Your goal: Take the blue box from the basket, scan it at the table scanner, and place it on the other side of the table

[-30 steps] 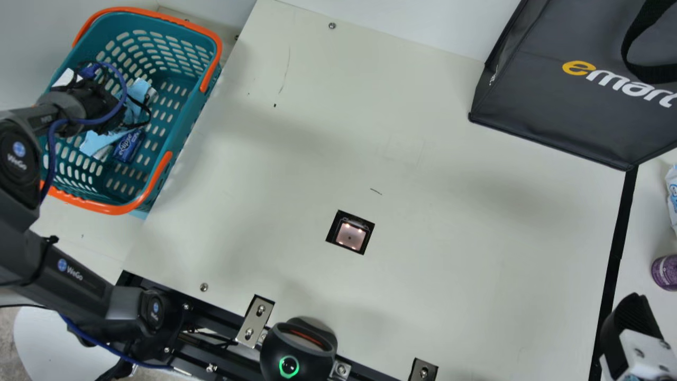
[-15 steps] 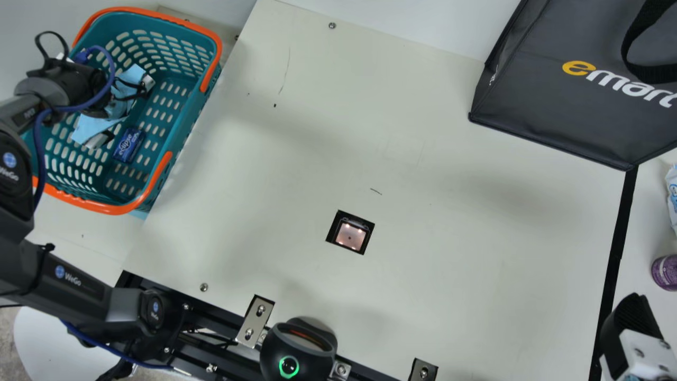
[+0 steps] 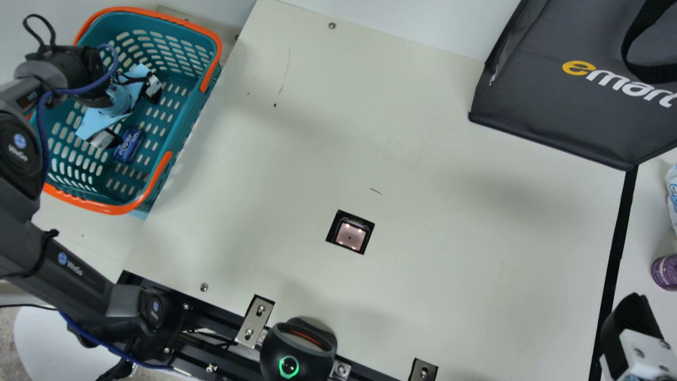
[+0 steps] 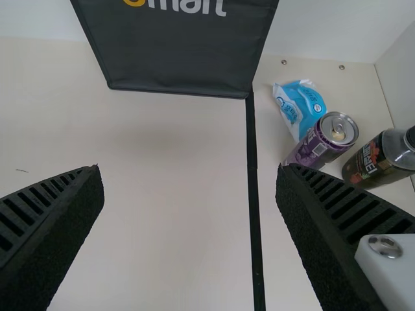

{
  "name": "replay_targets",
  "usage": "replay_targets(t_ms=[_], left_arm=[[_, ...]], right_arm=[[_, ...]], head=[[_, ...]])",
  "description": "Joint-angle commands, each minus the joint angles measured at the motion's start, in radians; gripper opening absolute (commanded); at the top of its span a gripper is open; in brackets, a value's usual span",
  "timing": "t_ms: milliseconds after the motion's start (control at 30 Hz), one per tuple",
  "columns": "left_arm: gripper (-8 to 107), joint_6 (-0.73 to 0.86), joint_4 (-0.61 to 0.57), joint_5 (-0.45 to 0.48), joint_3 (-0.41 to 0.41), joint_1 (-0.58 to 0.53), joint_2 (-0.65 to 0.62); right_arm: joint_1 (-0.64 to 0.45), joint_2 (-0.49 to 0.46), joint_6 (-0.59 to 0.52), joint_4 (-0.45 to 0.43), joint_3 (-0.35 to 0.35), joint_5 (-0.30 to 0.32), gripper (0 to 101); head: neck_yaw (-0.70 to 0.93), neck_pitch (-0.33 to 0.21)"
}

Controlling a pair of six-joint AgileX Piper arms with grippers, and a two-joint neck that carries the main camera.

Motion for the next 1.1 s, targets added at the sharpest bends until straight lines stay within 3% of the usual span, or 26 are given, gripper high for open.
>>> replay_targets(t_ms=[0, 600, 800, 1067], left_arm=[[90, -0.019, 0.01, -0.021, 0.007, -0.006, 0.014], [90, -0.198, 0.16, -0.184, 0.083, -0.029, 0.122], [90, -0.356, 0.303, -0.227, 0.111, -0.011, 0.113], [90, -0.629, 0.527, -0.211, 0.154, -0.013, 0.085]], right_arm=[[0.0, 0.0, 0.0, 0.0, 0.0, 0.0, 95], [0.0, 0.0, 0.0, 0.001, 0.0, 0.0, 95], [0.0, 0.0, 0.0, 0.001, 0.0, -0.001, 95], [0.0, 0.0, 0.0, 0.001, 0.0, -0.001, 95]], head=[[0.004, -0.029], [0.004, -0.029], [0.004, -0.029], [0.004, -0.029]])
